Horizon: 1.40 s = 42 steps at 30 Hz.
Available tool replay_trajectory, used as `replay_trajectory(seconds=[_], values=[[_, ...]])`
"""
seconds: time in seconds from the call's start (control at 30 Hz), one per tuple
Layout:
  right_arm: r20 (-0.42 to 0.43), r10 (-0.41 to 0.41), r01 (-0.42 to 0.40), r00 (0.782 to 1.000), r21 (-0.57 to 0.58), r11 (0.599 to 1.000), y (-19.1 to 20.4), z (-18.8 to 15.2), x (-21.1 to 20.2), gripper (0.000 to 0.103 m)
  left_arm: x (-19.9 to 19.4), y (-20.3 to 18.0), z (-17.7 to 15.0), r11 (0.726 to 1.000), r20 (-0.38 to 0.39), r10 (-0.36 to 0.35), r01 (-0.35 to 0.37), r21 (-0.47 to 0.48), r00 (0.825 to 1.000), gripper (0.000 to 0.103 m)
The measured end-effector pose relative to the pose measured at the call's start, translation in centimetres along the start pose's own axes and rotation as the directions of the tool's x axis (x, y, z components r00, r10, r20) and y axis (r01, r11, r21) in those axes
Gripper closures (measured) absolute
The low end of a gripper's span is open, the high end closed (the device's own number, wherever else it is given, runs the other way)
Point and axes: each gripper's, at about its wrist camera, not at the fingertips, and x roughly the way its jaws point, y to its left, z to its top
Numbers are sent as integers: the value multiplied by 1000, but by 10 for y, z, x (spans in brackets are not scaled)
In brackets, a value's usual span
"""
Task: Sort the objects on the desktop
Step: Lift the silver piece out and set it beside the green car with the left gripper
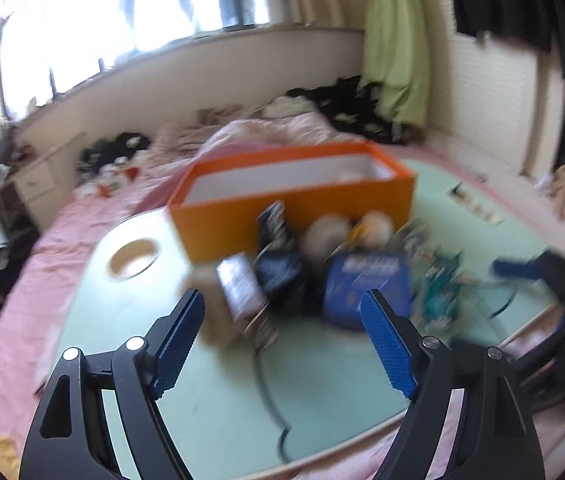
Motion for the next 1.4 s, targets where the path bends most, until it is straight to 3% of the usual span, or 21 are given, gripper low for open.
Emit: replay_trajectory(seconds=[0.2,0.27,0.33,0.43,1.4], values=[[1,0,0,1000,0,1000,-1,0,0,0,25,-3,-25,999,-74,-4,2,-35,997,23],[0,-2,2,1000,-1,1000,-1,-1,-1,0,28,-3,-31,998,-60,-10,7,-57,998,15],[0,-2,2,1000,-1,1000,-1,-1,-2,0,31,4,-31,995,-66,-41,35,-89,997,14],[2,-3,3,1000,-2,1000,-1,-1,-3,0,35,11,-32,991,-74,-79,71,-109,994,0],[1,-1,1,1000,-3,1000,-1,-3,-4,0,32,7,-38,991,-67,-77,70,-110,995,0]])
